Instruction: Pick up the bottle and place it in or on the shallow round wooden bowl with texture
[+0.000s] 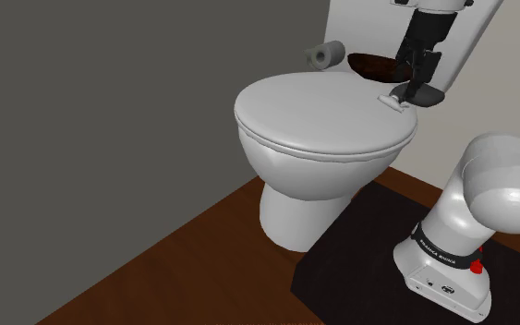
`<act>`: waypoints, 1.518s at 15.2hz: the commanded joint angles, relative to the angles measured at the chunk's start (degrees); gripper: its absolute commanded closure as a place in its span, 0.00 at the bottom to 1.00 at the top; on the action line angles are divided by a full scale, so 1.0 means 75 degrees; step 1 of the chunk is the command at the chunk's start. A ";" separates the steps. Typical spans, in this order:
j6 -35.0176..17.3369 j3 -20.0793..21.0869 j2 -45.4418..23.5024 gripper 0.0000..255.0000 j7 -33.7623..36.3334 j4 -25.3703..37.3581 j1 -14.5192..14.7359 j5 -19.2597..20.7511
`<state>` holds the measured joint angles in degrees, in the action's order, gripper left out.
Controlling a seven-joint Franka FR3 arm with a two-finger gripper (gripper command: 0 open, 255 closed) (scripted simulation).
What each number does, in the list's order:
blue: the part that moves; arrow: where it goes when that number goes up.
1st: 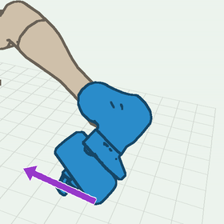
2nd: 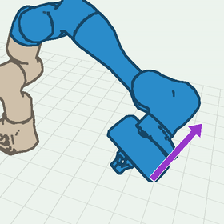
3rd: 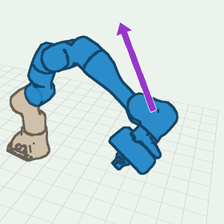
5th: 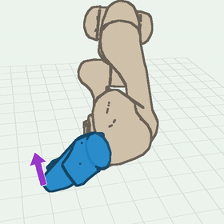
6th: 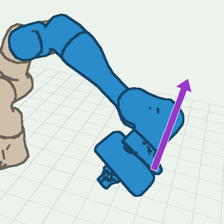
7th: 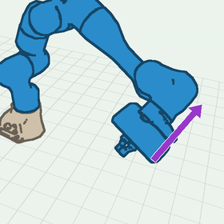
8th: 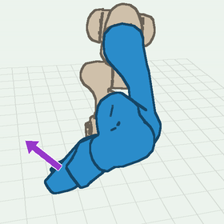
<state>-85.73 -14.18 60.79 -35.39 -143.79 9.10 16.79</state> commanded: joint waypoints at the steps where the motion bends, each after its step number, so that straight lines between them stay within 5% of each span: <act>1: -0.0171 -0.0791 0.0617 0.00 -0.1743 -0.0099 0.0386 0.0634; 4: -0.0368 -0.1925 0.1256 0.00 -0.3888 0.0007 0.1025 0.1388; 19: -0.1008 -0.2302 0.1399 0.00 -0.3829 -0.0765 0.0904 0.1722; 20: -0.1008 -0.2302 0.1397 1.00 -0.3828 -0.0763 0.0905 0.1722; 23: -0.1008 -0.2303 0.1399 1.00 -0.3829 -0.0765 0.0904 0.1722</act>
<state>-93.29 -31.45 71.28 -64.11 -149.53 15.88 29.70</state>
